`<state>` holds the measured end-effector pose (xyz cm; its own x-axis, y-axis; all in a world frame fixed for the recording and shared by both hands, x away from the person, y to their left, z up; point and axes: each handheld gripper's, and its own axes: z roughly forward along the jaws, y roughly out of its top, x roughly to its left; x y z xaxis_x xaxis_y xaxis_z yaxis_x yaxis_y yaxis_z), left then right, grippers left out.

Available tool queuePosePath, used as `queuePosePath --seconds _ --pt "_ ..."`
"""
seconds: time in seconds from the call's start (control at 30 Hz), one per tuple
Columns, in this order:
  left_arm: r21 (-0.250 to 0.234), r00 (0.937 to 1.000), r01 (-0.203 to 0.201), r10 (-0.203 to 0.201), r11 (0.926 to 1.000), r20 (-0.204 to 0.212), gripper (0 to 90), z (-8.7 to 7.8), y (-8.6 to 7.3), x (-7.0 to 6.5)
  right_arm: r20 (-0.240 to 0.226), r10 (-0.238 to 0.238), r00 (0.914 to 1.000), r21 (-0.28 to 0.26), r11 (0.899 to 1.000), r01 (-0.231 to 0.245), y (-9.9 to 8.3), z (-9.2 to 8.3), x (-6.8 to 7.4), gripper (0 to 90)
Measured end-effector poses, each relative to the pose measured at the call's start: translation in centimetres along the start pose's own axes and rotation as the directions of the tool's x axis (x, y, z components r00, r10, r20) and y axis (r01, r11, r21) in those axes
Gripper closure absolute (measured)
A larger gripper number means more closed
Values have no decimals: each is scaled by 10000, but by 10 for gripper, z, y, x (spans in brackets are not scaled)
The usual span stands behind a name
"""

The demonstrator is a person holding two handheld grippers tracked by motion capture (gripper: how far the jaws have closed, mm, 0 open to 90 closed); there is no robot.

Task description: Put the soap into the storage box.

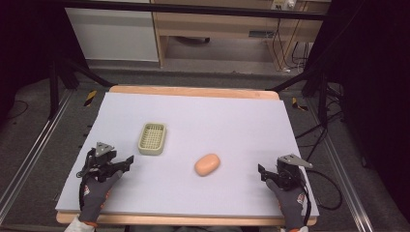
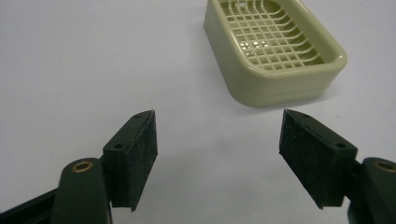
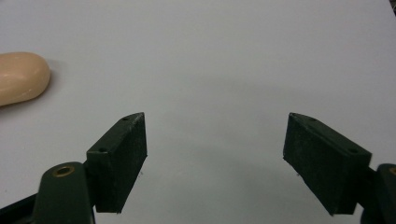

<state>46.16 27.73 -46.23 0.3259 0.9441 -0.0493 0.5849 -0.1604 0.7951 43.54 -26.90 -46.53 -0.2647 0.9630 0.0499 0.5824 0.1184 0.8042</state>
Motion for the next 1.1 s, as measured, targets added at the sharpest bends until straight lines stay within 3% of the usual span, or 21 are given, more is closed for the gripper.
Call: queuePosePath --seconds 0.27,0.4,1.1 --pt "-168 9990 -304 310 9994 327 294 -4 4 -12 154 -199 9997 -36 9998 199 -5 3 1 259" --pt "-248 9984 -333 344 9991 445 298 -7 5 -15 457 -250 9986 -25 9997 252 -7 5 1 264" --pt "-423 9940 -513 551 9978 944 288 -13 14 -33 305 -421 9986 -80 9991 424 -7 6 5 274"
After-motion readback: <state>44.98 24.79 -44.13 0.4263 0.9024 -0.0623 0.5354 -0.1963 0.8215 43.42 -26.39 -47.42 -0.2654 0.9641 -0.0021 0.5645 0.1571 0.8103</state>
